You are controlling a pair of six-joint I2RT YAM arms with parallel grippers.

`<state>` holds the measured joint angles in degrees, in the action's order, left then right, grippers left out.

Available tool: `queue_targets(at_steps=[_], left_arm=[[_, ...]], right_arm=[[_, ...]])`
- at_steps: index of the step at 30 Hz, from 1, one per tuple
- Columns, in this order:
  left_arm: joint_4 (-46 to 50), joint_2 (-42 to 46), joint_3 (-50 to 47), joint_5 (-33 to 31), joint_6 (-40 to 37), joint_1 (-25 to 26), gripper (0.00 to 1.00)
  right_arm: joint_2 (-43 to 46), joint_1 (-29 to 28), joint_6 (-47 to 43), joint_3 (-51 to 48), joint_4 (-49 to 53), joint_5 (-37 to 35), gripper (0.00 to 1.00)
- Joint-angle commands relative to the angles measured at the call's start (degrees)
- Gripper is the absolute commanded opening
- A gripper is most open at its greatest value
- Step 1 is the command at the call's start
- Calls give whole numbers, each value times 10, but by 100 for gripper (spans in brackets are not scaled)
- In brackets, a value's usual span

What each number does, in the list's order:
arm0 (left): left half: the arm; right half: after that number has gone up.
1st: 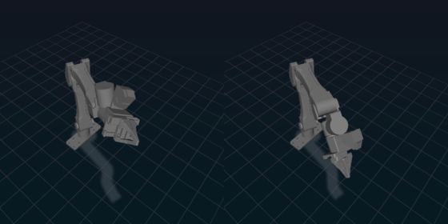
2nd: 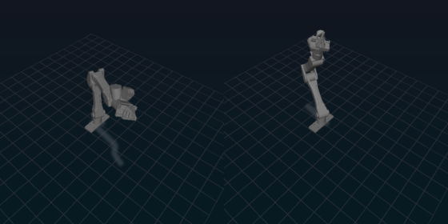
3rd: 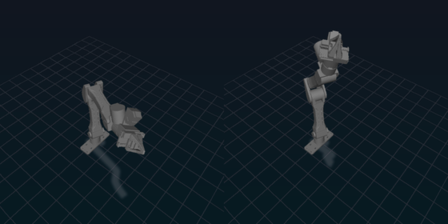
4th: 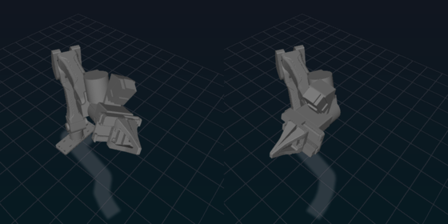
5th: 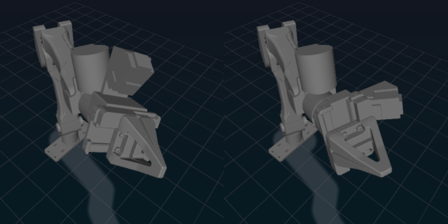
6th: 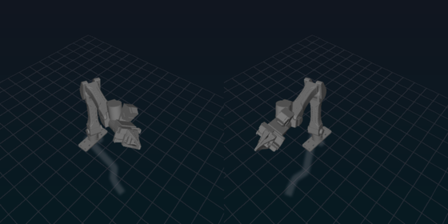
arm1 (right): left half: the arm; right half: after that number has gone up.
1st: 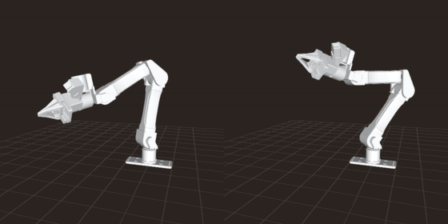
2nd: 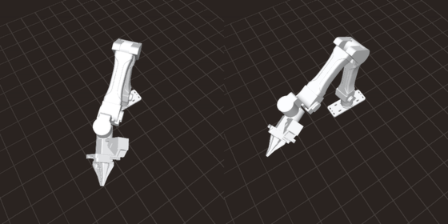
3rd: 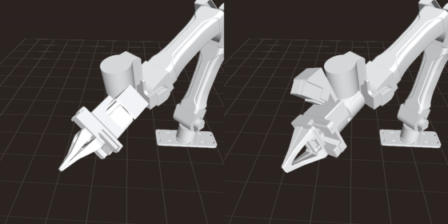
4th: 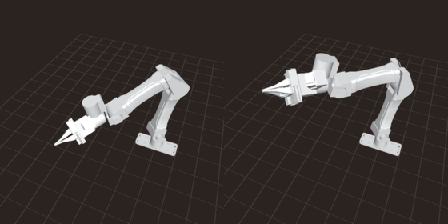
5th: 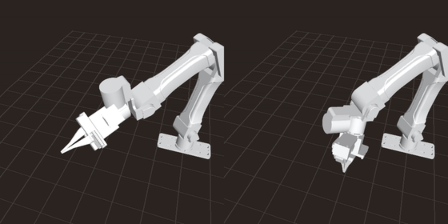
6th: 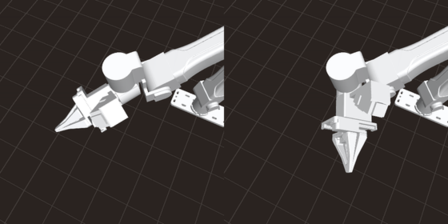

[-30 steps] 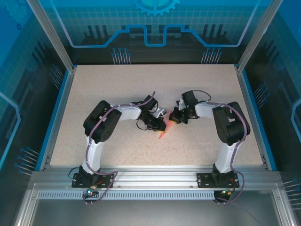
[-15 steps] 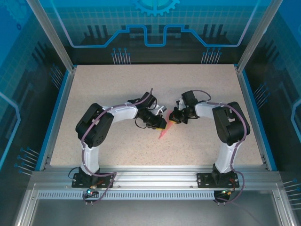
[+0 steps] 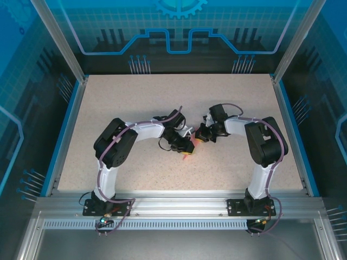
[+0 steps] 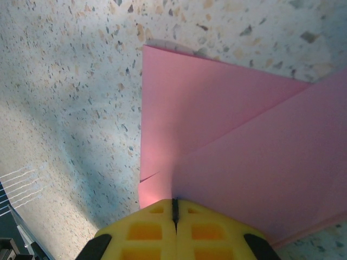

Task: Fold a paper plane with a square sheet of paper (fold left side to right side)
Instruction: Fold the wing for the fifth time at the center of the table.

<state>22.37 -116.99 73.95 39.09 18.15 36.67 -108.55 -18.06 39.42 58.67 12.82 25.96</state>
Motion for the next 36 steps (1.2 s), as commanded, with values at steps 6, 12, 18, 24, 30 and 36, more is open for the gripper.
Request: queue_targets(at_steps=[6,12,18,24,30,36], left_arm=[[69,-11,31,-73,-49,20,18],[69,-12,31,-90,-46,19,18],[65,-10,28,-97,-42,20,18],[60,-14,22,-87,-38,19,18],[39,-17,4,-74,-27,11,17],[18,-18,-16,-50,-16,2,17]], right_arm=[[-27,-3,-11,-1,58,-46,0],[-25,-4,-16,2,69,-53,0],[-27,-4,-19,4,73,-56,0],[-27,-3,-20,5,76,-55,0],[-27,-2,-21,5,78,-55,0],[-31,0,-22,5,81,-55,0]])
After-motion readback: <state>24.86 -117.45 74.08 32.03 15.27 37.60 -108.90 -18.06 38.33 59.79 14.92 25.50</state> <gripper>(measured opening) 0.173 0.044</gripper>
